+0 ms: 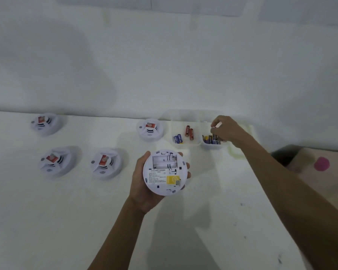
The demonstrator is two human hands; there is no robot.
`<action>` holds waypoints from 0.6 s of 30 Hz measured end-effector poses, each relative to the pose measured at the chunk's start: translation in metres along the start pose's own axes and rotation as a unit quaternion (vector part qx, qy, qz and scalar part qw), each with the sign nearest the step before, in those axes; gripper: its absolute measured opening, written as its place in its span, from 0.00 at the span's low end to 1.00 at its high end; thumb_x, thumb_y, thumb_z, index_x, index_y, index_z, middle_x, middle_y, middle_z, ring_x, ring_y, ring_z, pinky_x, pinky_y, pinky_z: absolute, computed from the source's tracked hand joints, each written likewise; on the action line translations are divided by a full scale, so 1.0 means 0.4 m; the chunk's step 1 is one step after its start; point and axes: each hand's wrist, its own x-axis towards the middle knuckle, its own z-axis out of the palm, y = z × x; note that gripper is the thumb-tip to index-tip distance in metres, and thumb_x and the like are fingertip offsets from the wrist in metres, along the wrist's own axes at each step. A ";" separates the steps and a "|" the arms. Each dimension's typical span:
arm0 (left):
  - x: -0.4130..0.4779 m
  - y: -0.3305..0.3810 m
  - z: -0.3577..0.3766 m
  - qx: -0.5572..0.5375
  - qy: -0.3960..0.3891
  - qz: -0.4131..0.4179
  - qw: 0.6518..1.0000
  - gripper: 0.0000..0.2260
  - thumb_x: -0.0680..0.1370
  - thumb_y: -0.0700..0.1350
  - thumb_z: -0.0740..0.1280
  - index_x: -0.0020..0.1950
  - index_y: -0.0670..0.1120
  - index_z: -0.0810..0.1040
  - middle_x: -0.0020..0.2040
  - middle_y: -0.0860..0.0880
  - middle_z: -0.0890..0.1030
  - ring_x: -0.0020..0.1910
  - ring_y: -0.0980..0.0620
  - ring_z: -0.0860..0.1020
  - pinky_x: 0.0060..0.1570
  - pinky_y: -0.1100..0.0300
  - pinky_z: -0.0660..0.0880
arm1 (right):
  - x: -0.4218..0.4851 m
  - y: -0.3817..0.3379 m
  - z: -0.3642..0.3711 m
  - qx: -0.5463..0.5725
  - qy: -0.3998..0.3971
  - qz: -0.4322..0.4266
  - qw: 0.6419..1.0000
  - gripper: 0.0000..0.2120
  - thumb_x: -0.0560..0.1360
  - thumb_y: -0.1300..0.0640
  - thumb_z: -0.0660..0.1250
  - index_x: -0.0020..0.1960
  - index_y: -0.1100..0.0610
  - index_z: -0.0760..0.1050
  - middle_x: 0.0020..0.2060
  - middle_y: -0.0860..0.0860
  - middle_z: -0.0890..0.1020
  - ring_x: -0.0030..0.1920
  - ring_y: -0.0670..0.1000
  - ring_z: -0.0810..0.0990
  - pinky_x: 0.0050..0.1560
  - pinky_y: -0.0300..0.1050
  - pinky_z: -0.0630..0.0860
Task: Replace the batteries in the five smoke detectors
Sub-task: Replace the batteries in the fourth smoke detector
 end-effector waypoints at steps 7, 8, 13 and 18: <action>0.008 -0.029 -0.002 0.017 0.014 0.027 0.999 0.32 0.78 0.58 0.59 0.73 0.36 0.62 0.68 0.31 0.68 0.66 0.32 0.69 0.64 0.42 0.67 | 0.051 0.019 0.047 -0.107 -0.039 -0.009 0.993 0.06 0.73 0.63 0.66 0.50 0.59 0.73 0.42 0.54 0.76 0.42 0.53 0.75 0.32 0.40 0.67; 0.008 -0.032 -0.003 0.017 0.007 0.031 0.999 0.32 0.78 0.58 0.59 0.73 0.36 0.62 0.68 0.31 0.68 0.66 0.32 0.69 0.64 0.42 0.67 | 0.052 0.023 0.052 -0.139 -0.043 -0.016 0.989 0.07 0.73 0.63 0.66 0.51 0.60 0.73 0.45 0.55 0.76 0.46 0.55 0.75 0.35 0.41 0.69; 0.010 -0.038 -0.001 0.018 0.008 0.040 0.999 0.31 0.78 0.58 0.59 0.73 0.36 0.62 0.68 0.31 0.68 0.66 0.32 0.69 0.65 0.41 0.66 | 0.054 0.037 0.071 -0.251 -0.035 -0.037 0.967 0.09 0.73 0.61 0.65 0.52 0.61 0.72 0.50 0.57 0.78 0.49 0.58 0.77 0.43 0.46 0.72; 0.016 -0.036 -0.009 0.008 -0.003 0.039 0.999 0.32 0.79 0.57 0.58 0.74 0.35 0.59 0.70 0.31 0.64 0.68 0.31 0.65 0.67 0.40 0.63 | 0.053 0.024 0.069 -0.313 0.007 -0.054 0.948 0.10 0.74 0.60 0.63 0.54 0.60 0.74 0.50 0.56 0.79 0.49 0.58 0.78 0.45 0.46 0.75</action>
